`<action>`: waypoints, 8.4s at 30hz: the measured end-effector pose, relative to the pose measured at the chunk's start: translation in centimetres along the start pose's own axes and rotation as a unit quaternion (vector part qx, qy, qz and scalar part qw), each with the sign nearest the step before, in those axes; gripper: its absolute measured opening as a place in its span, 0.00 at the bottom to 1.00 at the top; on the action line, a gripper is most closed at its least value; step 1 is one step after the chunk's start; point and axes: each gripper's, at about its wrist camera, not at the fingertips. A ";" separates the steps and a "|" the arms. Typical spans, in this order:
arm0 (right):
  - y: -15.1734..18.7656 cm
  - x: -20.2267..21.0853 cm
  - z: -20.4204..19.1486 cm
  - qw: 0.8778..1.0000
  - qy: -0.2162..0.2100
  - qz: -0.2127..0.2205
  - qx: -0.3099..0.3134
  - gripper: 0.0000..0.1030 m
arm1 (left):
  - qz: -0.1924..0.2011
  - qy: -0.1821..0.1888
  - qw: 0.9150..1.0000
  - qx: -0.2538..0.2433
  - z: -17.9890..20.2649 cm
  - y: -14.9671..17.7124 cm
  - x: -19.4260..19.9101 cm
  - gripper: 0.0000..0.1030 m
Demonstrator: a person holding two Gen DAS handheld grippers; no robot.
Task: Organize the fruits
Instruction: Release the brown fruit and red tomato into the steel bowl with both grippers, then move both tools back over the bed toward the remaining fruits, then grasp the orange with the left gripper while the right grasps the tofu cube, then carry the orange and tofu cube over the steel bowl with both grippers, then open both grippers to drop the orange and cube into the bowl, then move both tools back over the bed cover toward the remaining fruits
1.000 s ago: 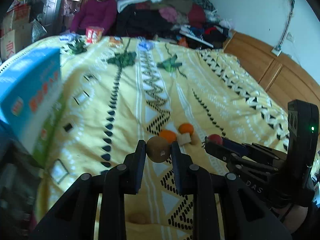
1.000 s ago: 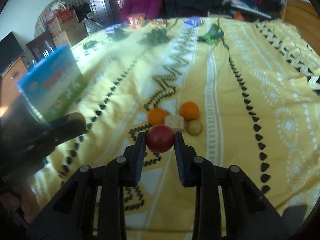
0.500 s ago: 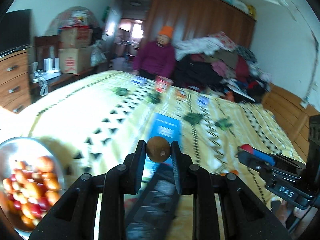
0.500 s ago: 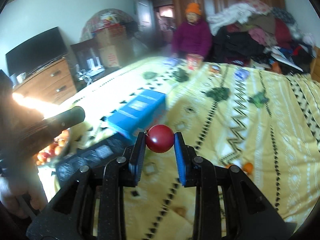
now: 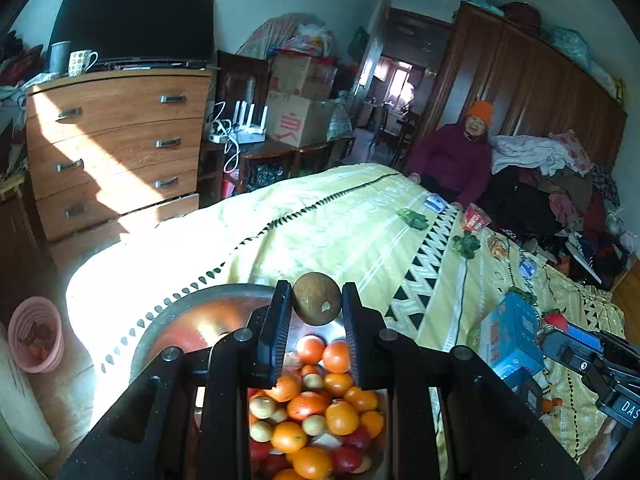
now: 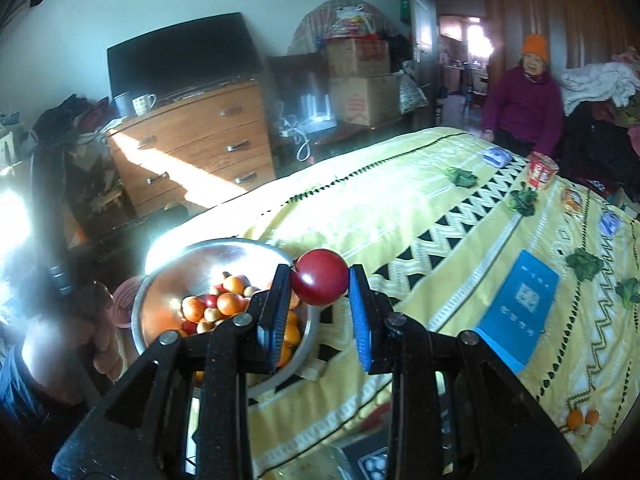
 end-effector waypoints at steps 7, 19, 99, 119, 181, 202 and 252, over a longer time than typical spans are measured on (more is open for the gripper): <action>1.1 -6.9 -3.2 0.995 -0.054 -0.085 0.009 0.28 | -0.051 -0.015 0.999 0.015 -3.4 3.2 -2.8 0.24; 1.6 -10.1 -5.9 0.991 -0.043 -0.124 0.035 0.29 | -0.078 -0.010 0.997 0.021 -4.8 5.5 -3.8 0.24; 35.9 21.8 29.7 0.900 0.239 -0.045 -0.360 0.63 | -0.267 0.294 0.869 -0.295 55.1 34.7 -17.7 0.40; 29.0 9.1 37.7 0.944 0.179 -0.069 -0.269 0.56 | -0.198 0.264 0.922 -0.204 42.7 29.0 -11.1 0.40; 1.5 -1.8 -1.6 0.999 -0.010 -0.023 -0.033 0.34 | -0.013 -0.013 0.999 -0.031 1.1 3.9 0.5 0.40; 2.2 -9.2 -5.4 0.995 -0.033 -0.098 -0.004 0.34 | -0.050 -0.048 0.996 -0.048 -2.1 5.5 -4.0 0.40; 20.9 14.3 6.4 0.974 0.196 0.011 -0.115 0.84 | 0.060 0.285 0.941 -0.173 22.5 8.2 12.4 0.76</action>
Point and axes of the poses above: each gripper's, at about its wrist camera, not at the fingertips, and x roughly against the way its jaws point, z to its right, y to its underside
